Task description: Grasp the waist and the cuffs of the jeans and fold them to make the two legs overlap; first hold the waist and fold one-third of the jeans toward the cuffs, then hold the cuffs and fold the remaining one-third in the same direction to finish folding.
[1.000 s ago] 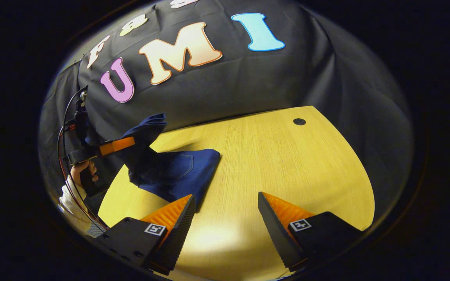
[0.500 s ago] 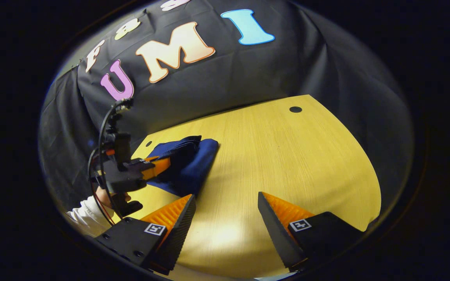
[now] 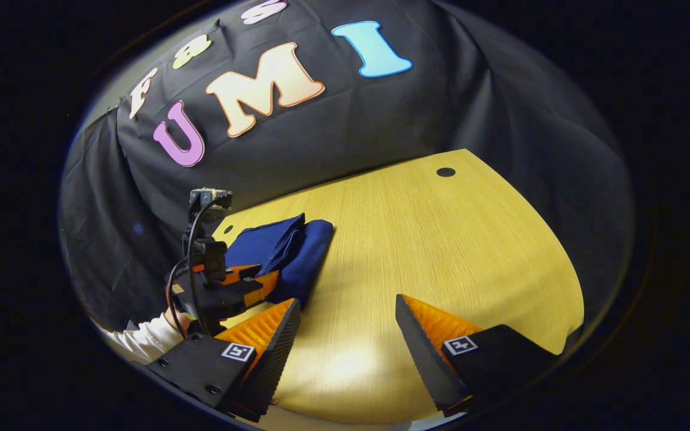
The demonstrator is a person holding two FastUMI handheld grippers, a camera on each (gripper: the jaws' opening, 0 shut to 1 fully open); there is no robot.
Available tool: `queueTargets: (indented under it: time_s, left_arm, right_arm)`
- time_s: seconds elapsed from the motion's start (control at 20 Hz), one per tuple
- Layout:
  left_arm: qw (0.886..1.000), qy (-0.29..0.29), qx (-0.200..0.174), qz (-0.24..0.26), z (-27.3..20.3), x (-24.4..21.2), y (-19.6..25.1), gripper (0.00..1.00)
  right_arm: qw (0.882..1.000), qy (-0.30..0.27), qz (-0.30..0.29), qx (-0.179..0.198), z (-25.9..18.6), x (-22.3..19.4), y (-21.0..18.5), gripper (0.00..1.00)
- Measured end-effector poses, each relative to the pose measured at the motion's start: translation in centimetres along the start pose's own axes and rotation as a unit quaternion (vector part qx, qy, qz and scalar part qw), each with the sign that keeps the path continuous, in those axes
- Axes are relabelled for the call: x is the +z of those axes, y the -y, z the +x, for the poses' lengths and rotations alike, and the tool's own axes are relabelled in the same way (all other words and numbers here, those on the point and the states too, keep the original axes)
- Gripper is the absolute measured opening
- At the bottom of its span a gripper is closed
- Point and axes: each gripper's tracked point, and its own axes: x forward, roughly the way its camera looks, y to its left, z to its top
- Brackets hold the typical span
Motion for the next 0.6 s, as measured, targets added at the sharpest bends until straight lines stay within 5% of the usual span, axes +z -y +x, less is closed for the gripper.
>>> queueTargets:
  time_s: [0.1,0.15,0.6]
  left_arm:
    - [0.999,0.025,0.02,-0.022,-2.0,0.7,-1.2,0.81]
    - [0.998,0.036,0.032,-0.033,-3.0,1.2,-2.0,0.96]
    - [0.992,0.064,0.104,-0.032,-11.1,1.1,-9.9,0.96]
  right_arm:
    - [1.0,0.008,-0.013,-0.004,0.0,0.0,-0.5,0.98]
    - [1.0,0.011,-0.019,-0.005,-0.1,-0.1,-0.9,0.93]
    - [0.997,0.001,-0.066,0.029,-1.0,-2.9,-7.3,0.98]
